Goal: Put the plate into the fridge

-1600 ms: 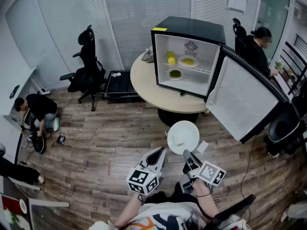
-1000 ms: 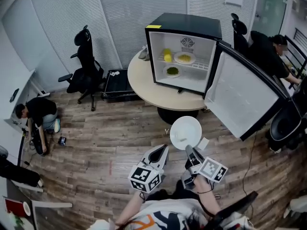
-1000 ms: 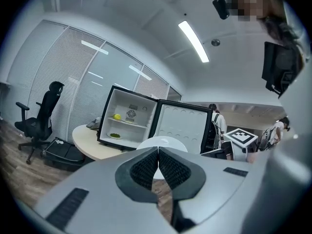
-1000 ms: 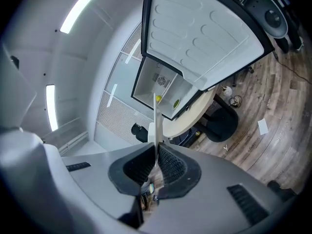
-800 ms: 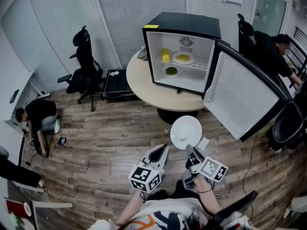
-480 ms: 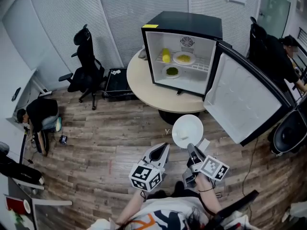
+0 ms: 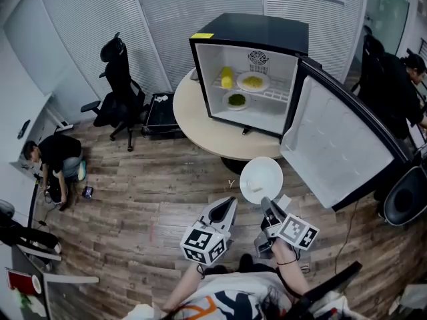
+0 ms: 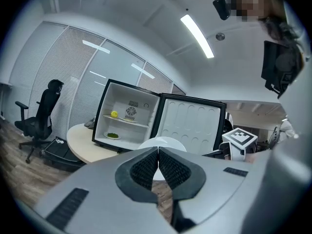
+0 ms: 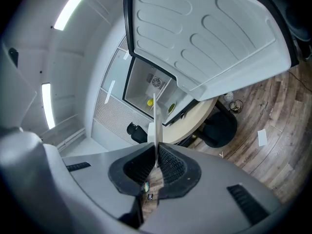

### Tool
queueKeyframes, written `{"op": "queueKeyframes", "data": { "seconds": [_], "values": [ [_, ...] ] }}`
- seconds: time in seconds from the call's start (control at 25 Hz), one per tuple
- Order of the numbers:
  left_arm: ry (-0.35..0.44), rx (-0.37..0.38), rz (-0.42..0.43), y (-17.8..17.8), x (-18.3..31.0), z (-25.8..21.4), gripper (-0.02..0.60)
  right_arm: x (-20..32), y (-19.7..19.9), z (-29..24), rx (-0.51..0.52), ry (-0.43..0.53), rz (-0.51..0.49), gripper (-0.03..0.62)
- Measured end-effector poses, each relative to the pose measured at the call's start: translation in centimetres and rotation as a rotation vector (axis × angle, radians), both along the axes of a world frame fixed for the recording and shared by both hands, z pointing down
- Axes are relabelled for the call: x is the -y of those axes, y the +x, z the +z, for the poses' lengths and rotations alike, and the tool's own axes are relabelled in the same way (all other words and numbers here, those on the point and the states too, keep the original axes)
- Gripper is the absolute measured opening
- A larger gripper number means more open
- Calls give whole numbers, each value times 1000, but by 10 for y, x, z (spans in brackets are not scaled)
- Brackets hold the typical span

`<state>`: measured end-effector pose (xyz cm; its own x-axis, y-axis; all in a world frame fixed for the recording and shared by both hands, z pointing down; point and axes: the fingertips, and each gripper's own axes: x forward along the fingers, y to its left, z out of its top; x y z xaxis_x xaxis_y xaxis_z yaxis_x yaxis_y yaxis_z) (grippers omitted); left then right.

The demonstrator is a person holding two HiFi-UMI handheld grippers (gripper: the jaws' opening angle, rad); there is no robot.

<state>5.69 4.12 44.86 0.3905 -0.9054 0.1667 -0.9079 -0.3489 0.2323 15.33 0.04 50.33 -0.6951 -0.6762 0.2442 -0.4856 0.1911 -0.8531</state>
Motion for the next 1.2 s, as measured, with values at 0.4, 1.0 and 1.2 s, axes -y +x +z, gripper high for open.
{"op": "queueKeyframes", "data": {
  "seconds": [0.4,1.0,1.2],
  "values": [
    [-6,5,7,21,14,4,12,8,10,5,10,-17,-33,26],
    [-32,22,2,13,30,12,12,22,6,18,22,-47,-30,26],
    [-35,21,21,0,52,16,12,41,-6,23,17,-54,-15,26]
  ]
}}
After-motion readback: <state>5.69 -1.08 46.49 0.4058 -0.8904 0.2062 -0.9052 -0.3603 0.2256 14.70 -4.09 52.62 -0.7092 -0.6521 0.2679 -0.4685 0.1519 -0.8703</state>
